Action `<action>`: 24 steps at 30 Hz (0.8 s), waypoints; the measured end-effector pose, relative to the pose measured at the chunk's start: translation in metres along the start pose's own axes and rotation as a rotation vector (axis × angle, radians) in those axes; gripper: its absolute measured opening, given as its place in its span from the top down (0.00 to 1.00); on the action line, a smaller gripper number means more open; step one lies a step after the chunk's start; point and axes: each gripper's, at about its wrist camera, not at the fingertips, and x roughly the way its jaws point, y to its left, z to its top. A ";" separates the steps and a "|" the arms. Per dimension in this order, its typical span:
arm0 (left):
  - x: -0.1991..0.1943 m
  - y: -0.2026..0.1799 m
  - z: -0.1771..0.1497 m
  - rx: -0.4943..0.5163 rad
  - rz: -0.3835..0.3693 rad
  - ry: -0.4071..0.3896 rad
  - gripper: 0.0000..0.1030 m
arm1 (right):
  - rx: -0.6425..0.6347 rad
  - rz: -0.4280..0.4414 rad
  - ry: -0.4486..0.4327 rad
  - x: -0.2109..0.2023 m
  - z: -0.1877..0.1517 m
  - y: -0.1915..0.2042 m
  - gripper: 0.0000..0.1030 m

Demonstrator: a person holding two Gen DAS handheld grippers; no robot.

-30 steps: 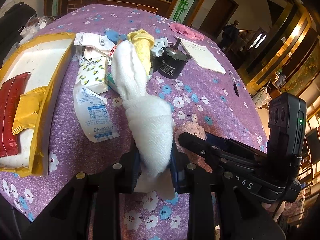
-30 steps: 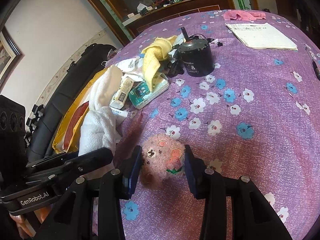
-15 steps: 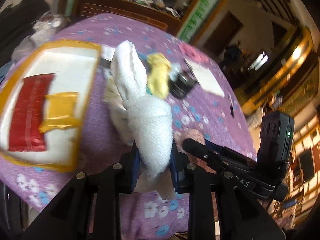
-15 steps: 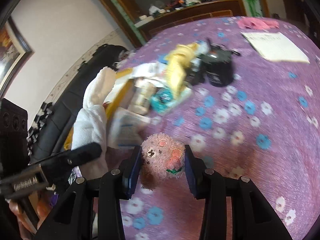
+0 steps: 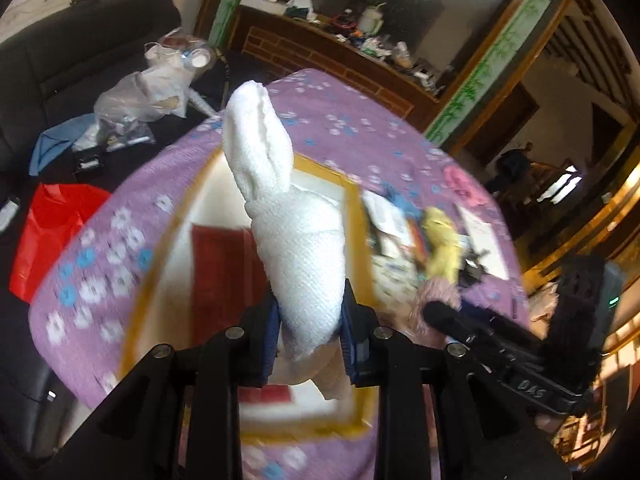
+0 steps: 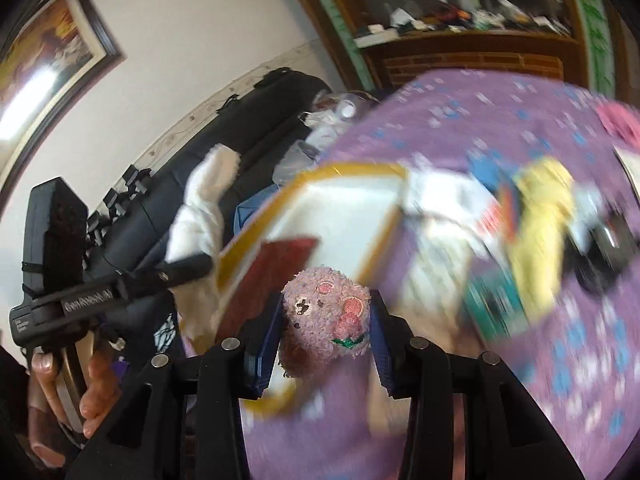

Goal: Organize soft objects
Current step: 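Lower the pink ball into the tray with the right tool while the left drops the towel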

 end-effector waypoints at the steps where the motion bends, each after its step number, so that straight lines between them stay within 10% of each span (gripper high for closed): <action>1: 0.006 0.004 0.004 0.011 0.013 0.002 0.77 | -0.012 -0.005 0.006 0.009 0.007 0.001 0.60; 13: 0.072 0.018 0.013 0.068 0.156 0.092 0.68 | -0.027 -0.085 0.097 0.115 0.036 0.017 0.53; 20: 0.049 0.011 -0.003 0.055 0.125 0.036 0.27 | 0.049 -0.012 0.029 0.084 0.033 0.011 0.14; 24: 0.028 -0.010 -0.020 0.082 0.157 -0.015 0.27 | 0.041 0.011 -0.028 0.045 0.020 0.015 0.13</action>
